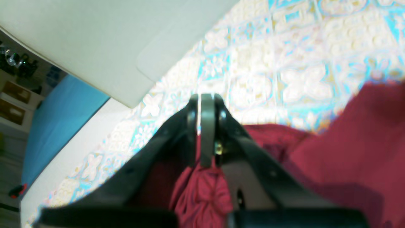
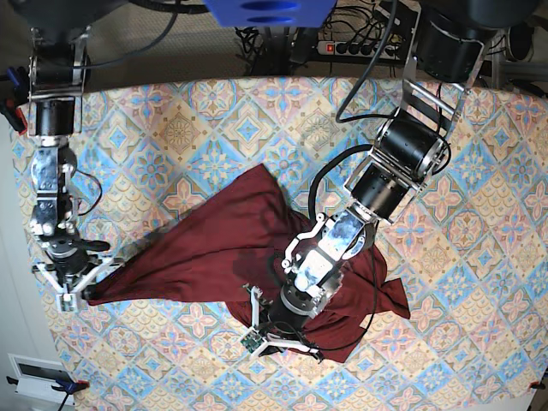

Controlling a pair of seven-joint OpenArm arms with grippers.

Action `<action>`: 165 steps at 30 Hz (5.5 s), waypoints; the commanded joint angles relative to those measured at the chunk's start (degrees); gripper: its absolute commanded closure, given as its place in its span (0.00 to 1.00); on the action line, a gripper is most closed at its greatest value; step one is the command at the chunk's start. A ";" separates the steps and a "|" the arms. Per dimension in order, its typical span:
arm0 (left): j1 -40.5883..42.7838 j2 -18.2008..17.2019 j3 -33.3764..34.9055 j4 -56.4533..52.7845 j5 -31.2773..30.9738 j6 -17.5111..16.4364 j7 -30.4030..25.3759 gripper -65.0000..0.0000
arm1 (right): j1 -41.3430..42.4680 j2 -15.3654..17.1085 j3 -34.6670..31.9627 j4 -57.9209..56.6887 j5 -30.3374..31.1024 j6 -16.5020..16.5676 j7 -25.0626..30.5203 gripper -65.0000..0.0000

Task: Layout the t-shirt on the table in an organized manner, then fold the t-shirt properly
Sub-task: 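Spread the t-shirt by pulling the grippers apart across the table, then release the t-shirt and raise the right gripper away, then grasp the bunched fabric in the middle with the left gripper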

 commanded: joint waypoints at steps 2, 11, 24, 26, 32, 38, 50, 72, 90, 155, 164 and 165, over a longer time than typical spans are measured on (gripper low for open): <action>-0.69 -0.40 -0.51 1.09 2.30 0.58 0.35 1.00 | 3.53 1.52 5.41 -6.70 -3.60 -0.99 1.00 1.00; 7.31 -5.59 -0.42 8.65 3.36 0.58 0.70 1.00 | 9.86 -0.42 15.69 -22.26 -18.99 -0.99 2.50 0.96; 7.22 -6.73 4.59 4.35 2.66 0.58 4.74 0.61 | 0.89 -4.72 14.02 -6.88 -18.73 -0.99 1.62 0.65; 6.96 -6.73 7.40 0.30 2.66 0.58 4.74 0.60 | -1.39 -5.43 13.76 -4.15 -18.64 -0.99 1.53 0.65; 5.37 -6.12 12.94 -6.47 -0.51 0.58 -0.36 0.59 | -6.58 -7.36 13.76 2.71 -18.64 -0.99 1.53 0.65; 3.44 -1.98 13.56 -11.04 -1.74 0.58 -1.59 0.59 | -9.74 -7.54 13.76 3.85 -18.64 -0.99 1.53 0.65; 0.28 5.66 13.91 -27.13 -1.12 0.58 -10.82 0.61 | -16.60 -9.21 13.67 12.73 -18.55 -0.99 1.53 0.65; -15.11 -5.59 -3.15 -31.35 -1.21 8.05 -15.83 1.00 | -26.10 -11.49 6.73 26.62 -18.55 -0.99 1.53 0.65; 4.23 -16.49 -4.99 -4.09 4.77 17.11 -7.48 0.71 | -28.21 -11.49 -0.57 29.43 -18.55 -0.99 1.53 0.65; 21.55 -17.46 -12.82 61.84 -11.76 -7.51 36.30 1.00 | -28.21 -11.49 -1.71 31.28 -18.55 -0.99 1.53 0.65; 19.53 -17.37 -16.51 51.99 -10.79 -7.51 35.69 1.00 | -29.44 -11.49 -1.63 31.45 -18.55 -0.99 1.62 0.65; 18.91 -17.37 -15.54 48.83 -9.65 -7.51 34.11 1.00 | -29.61 -11.49 -1.63 31.54 -18.55 -0.99 1.62 0.65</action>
